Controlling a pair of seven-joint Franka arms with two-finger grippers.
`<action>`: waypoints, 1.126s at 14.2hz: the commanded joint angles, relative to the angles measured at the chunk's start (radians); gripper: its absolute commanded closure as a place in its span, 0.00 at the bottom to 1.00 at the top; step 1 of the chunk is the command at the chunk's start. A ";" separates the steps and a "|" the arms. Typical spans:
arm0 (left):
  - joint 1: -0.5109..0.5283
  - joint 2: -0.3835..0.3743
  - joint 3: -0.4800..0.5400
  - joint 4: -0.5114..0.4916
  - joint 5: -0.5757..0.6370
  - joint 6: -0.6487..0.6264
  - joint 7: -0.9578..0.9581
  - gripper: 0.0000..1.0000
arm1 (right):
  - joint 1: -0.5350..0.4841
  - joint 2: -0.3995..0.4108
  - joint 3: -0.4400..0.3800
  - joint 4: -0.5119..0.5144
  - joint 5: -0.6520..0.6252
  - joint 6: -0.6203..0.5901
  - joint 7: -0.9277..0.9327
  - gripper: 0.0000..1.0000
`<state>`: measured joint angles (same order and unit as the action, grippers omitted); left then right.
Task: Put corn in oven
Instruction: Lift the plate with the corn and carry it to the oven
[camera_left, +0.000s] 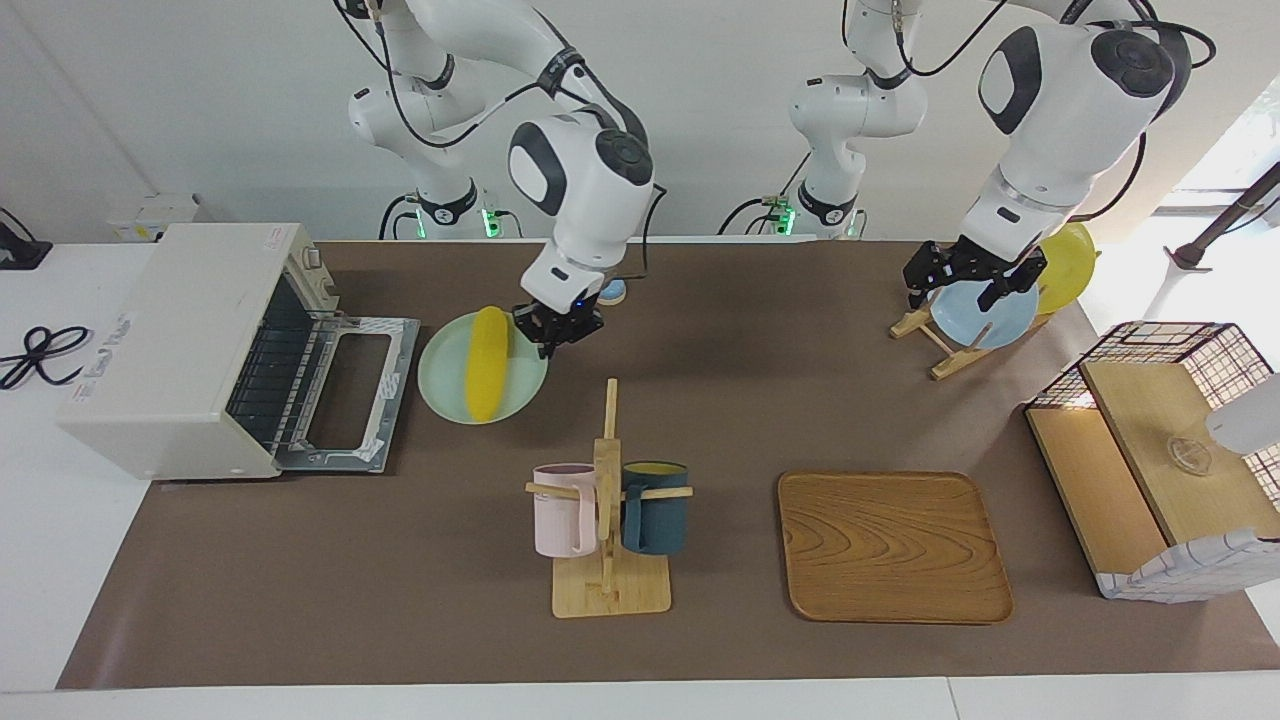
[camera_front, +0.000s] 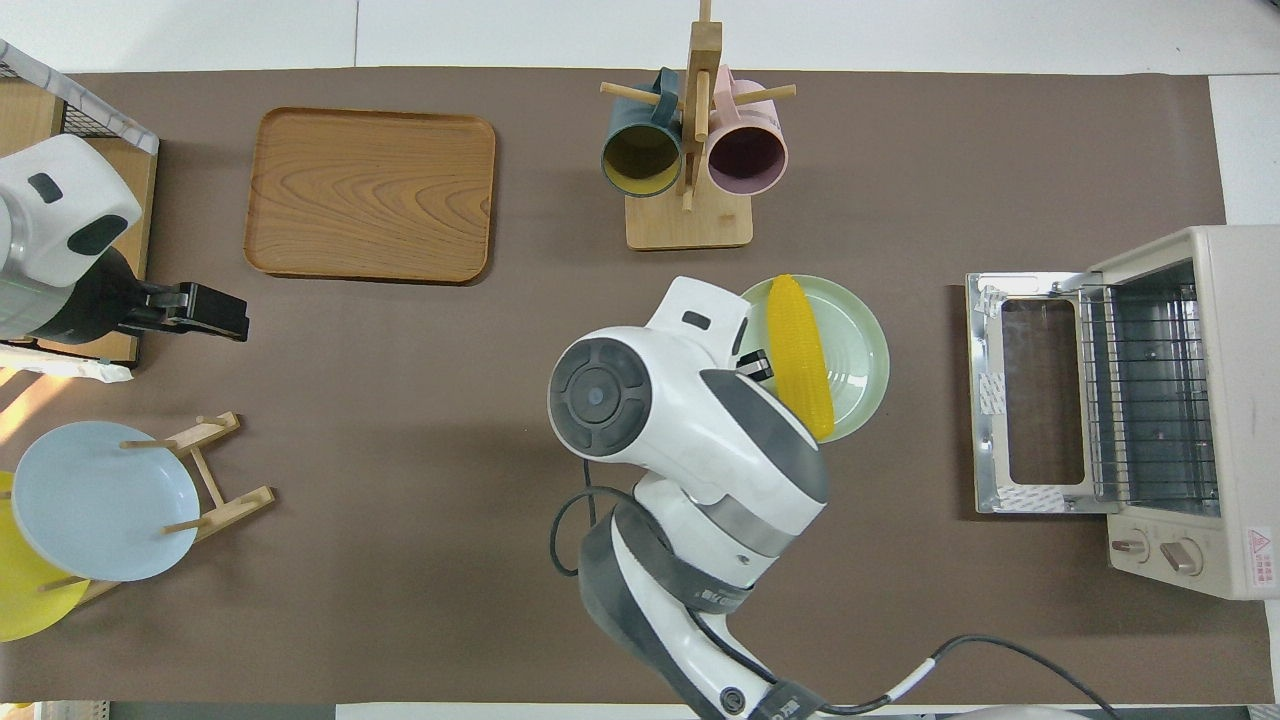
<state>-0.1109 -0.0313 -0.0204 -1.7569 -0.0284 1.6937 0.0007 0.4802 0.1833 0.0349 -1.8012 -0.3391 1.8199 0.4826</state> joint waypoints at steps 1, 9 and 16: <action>0.013 0.001 -0.009 0.010 0.019 -0.014 0.012 0.00 | -0.113 -0.077 0.013 -0.095 -0.002 0.007 0.051 1.00; 0.013 0.001 -0.009 0.007 0.018 -0.006 0.010 0.00 | -0.368 -0.160 0.006 -0.268 -0.001 0.094 -0.071 1.00; 0.013 -0.004 -0.004 0.007 0.018 -0.005 0.008 0.00 | -0.534 -0.179 0.008 -0.354 0.017 0.202 -0.258 1.00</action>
<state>-0.1091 -0.0313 -0.0178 -1.7569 -0.0283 1.6942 0.0007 -0.0046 0.0438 0.0300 -2.1108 -0.3374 1.9880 0.2863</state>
